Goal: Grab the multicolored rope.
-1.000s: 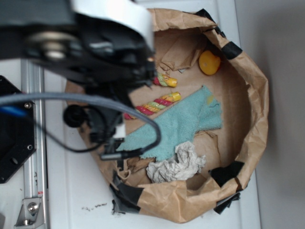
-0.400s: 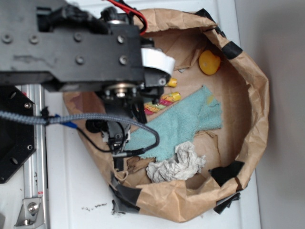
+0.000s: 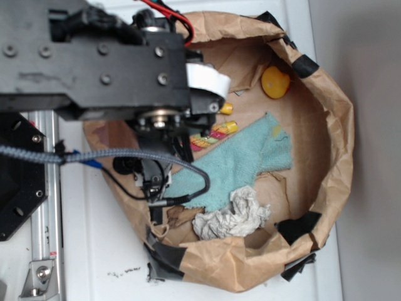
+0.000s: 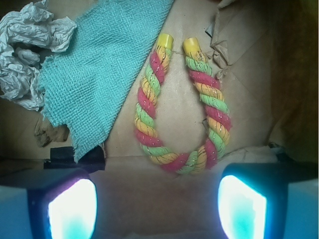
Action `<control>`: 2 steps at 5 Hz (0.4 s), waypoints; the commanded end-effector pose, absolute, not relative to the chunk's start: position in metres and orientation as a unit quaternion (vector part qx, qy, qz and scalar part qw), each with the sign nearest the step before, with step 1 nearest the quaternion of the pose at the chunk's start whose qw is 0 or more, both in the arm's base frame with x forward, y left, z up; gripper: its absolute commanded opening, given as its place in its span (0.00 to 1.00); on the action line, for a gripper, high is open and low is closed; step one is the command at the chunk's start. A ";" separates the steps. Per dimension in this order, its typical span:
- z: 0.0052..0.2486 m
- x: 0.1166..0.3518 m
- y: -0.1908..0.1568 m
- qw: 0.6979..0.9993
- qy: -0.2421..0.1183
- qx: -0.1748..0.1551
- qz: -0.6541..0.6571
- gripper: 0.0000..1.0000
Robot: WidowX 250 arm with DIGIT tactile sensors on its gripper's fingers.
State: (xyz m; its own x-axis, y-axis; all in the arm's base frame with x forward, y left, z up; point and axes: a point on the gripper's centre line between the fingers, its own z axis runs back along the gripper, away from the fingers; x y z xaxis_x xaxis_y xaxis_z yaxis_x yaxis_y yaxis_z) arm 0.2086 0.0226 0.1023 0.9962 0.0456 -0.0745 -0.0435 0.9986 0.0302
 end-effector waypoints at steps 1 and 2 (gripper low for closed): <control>0.059 0.228 0.026 1.000 0.013 0.014 -0.025 1.00; 0.042 0.223 0.013 0.997 0.024 0.007 -0.070 1.00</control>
